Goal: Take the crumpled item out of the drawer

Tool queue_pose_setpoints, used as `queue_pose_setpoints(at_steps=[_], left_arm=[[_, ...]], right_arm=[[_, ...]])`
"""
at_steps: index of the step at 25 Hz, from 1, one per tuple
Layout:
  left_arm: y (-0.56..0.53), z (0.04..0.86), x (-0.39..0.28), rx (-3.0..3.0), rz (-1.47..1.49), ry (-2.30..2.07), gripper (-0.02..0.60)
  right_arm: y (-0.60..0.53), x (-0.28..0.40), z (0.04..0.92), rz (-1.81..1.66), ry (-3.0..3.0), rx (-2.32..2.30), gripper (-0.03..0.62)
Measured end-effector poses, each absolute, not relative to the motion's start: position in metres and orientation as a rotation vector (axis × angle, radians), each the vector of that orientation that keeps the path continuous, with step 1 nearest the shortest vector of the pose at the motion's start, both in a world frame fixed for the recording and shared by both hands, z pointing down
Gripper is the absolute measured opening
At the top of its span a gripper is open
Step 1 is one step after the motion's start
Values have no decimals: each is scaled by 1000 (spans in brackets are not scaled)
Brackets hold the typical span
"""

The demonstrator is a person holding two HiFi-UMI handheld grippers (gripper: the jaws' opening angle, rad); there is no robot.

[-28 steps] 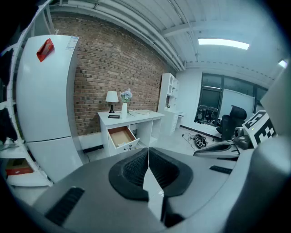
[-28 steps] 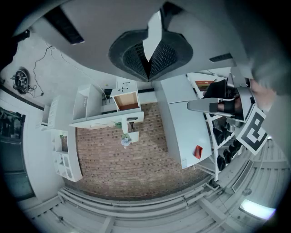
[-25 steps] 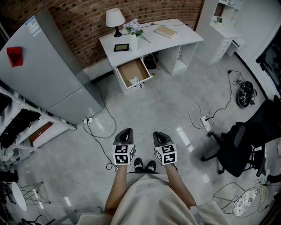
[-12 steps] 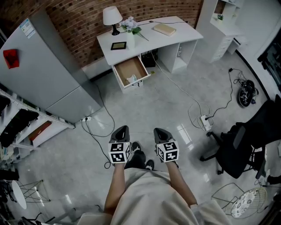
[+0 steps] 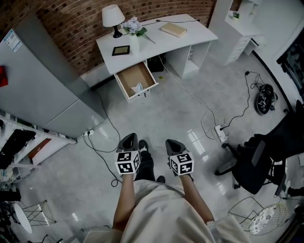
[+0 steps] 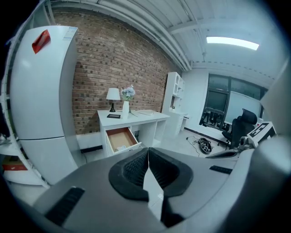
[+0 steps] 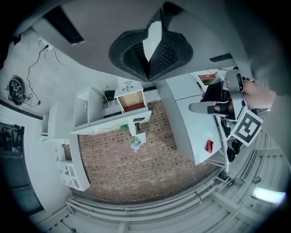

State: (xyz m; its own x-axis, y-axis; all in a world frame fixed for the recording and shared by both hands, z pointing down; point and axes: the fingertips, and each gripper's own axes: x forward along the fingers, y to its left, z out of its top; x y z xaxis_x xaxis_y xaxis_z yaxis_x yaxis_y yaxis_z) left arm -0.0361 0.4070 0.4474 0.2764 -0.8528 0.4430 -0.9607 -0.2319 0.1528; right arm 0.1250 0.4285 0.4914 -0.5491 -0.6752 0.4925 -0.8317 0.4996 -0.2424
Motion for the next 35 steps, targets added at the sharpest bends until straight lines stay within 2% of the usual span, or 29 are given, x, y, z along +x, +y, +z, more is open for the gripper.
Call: queue_pose_setpoints(at_steps=[11,20,26,35], left_arm=[[252,452,-61,2207,389,-1528,17],[132,458,-111,2192,406,-1500,17],[76,474,-134,2182,424,-1464,17],[33,499,-141,2164,437,-1406,17]], right_arm=[[284,95,504,707,-2340,1308,25],[170,50,505,817,-2346,1333,25],[115,28,518,799,-2272,1339,25],[71,33,539,827,-2174,1393,25]])
